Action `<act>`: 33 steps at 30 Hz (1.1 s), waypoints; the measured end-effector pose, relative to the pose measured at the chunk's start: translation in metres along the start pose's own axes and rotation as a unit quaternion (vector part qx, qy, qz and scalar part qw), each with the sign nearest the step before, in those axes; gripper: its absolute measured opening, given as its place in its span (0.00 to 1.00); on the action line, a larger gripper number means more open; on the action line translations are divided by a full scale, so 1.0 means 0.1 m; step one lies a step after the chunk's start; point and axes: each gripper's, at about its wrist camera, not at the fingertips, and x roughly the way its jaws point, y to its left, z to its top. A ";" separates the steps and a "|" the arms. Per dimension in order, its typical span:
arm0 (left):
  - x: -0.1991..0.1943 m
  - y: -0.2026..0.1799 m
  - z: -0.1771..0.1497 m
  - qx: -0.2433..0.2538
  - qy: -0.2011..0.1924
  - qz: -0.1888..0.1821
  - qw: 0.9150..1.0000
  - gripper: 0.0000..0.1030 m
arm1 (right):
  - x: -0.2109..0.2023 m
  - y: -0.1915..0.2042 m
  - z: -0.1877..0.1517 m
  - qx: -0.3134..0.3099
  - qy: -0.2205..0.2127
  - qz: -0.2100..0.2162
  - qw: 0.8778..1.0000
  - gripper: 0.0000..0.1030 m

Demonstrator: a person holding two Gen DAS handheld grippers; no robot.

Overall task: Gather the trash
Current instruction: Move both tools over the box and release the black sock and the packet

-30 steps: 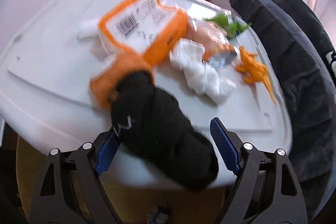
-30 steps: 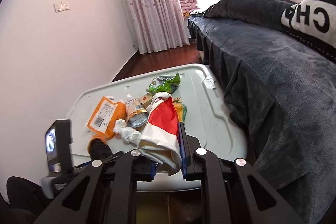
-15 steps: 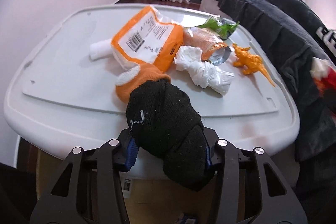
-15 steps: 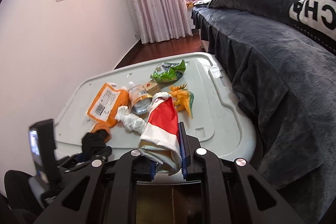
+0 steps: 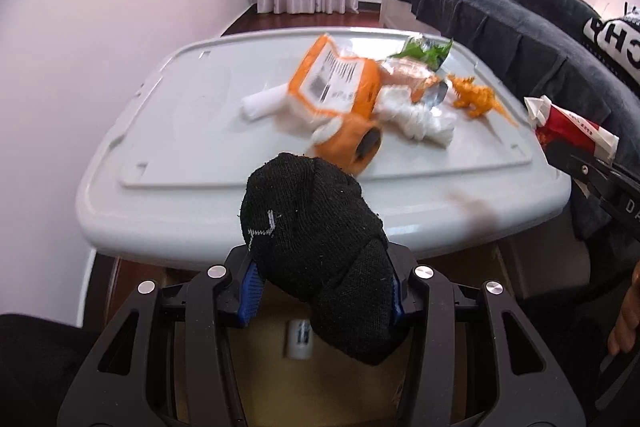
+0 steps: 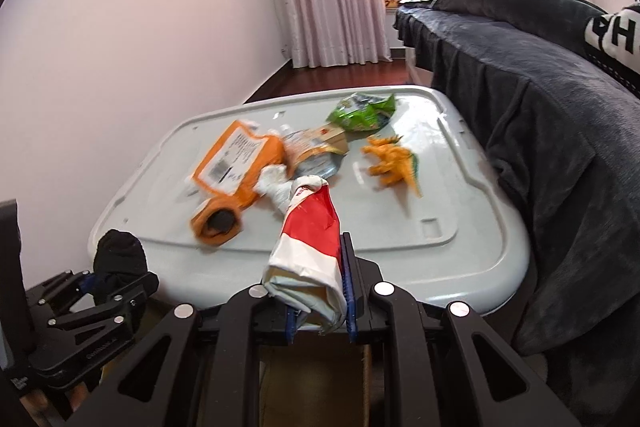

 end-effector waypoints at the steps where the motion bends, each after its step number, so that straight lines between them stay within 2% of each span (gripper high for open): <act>1: -0.01 0.01 -0.04 0.002 0.004 0.002 1.000 0.45 | 0.00 0.04 -0.03 -0.003 0.001 0.001 1.000 0.17; 9: -0.04 0.21 -0.55 0.002 0.057 0.008 0.998 0.45 | 0.00 0.40 -0.55 0.016 0.033 0.025 0.999 0.17; 12: 0.03 0.22 -0.72 0.007 0.077 0.009 0.997 0.45 | 0.06 0.50 -0.76 0.030 0.060 0.034 0.997 0.17; 15: 0.13 0.24 -0.83 0.008 0.100 0.011 0.995 0.45 | 0.15 0.62 -0.90 0.018 0.089 0.034 0.995 0.18; 20: 0.34 0.32 -0.93 -0.014 0.137 0.010 0.990 0.45 | 0.25 0.72 -1.03 -0.001 0.114 0.025 0.993 0.18; 25: 0.54 0.37 -1.01 -0.028 0.174 0.011 0.984 0.45 | 0.39 0.69 -1.08 0.005 0.138 0.017 0.990 0.18; 33: 0.64 0.35 -1.03 -0.032 0.187 0.014 0.982 0.45 | 0.49 0.68 -1.12 0.013 0.157 0.016 0.987 0.19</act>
